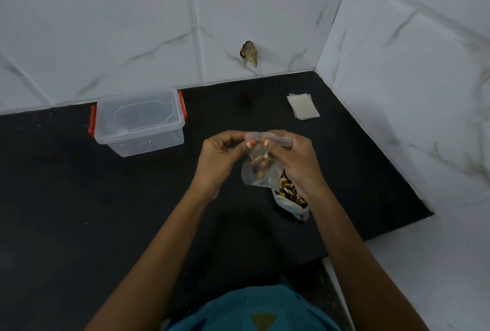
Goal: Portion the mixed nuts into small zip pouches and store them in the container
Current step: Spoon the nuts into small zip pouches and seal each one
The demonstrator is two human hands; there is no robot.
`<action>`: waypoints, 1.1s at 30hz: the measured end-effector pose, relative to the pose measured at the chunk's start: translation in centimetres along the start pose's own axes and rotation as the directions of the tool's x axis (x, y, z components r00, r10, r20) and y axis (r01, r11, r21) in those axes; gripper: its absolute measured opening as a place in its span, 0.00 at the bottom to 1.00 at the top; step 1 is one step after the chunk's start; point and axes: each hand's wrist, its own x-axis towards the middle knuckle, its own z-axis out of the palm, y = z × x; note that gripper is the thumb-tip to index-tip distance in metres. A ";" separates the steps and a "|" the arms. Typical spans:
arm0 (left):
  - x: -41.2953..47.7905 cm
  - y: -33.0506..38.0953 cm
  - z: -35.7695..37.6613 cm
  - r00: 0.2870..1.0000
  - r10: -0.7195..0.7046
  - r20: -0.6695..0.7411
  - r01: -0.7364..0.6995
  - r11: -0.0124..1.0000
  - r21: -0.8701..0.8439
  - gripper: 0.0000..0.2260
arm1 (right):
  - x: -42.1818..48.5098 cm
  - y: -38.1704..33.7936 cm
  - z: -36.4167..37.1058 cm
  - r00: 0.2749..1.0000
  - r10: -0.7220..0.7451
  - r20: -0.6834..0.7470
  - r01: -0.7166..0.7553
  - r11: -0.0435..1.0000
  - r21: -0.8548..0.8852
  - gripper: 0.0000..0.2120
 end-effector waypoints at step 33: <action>0.0 -0.3 0.4 0.997 0.029 -0.071 -0.020 0.992 0.121 0.06 | 0.0 0.3 -0.9 0.998 -0.003 -0.070 0.004 1.000 0.014 0.06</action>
